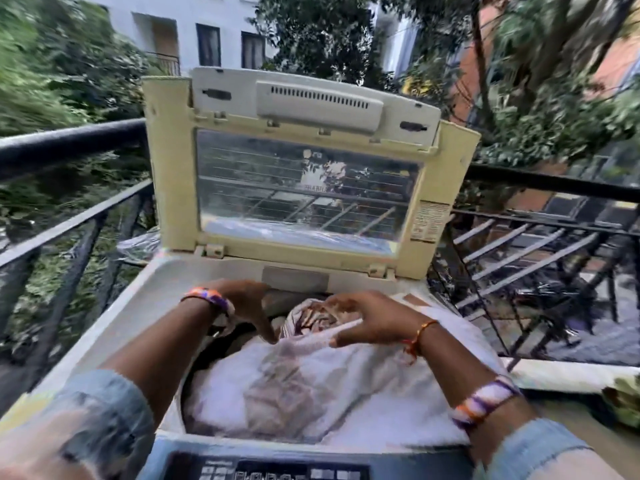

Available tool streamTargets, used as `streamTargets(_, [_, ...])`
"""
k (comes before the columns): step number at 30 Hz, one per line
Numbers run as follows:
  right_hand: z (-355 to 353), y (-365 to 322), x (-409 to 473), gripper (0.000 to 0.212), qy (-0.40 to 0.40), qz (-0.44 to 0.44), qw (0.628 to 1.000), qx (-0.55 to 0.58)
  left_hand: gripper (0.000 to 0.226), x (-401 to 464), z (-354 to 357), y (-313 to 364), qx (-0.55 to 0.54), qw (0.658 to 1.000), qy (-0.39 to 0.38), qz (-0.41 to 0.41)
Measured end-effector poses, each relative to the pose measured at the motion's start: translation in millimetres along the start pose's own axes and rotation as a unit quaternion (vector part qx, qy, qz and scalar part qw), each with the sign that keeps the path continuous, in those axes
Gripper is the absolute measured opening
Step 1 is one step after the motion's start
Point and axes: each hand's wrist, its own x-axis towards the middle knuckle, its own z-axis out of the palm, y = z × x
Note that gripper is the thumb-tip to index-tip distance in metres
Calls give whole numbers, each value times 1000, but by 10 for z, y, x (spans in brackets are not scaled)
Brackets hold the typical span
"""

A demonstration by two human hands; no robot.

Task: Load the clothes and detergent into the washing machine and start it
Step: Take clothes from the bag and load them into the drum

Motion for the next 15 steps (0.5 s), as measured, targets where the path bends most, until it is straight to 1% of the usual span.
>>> streamTargets(2, [-153, 166, -158, 76, 23, 35, 999, -21, 90, 44, -18, 201, -5, 999, -12, 42])
streamTargets(6, [-359, 593, -580, 100, 54, 120, 990, 44, 112, 170, 18, 753, -36, 985, -46, 164])
streamTargets(9, [-348, 959, -927, 115, 44, 187, 979, 63, 125, 282, 103, 1245, -6, 974, -20, 226])
streamTargets(11, [-247, 1170, -1147, 129, 21, 215, 970, 116, 135, 406, 215, 1564, 1, 970, -16, 241])
streamTargets(13, [-68, 1327, -1332, 142, 29, 216, 957, 192, 140, 548, 381, 1768, -14, 972, -23, 236])
streamTargets(14, [45, 1415, -1411, 140, 49, 218, 945, 239, 141, 608, 463, 1827, -19, 972, -30, 233])
streamTargets(15, [160, 1487, -1476, 133, 71, 217, 933, 279, 142, 652, 531, 1866, -22, 972, -32, 233])
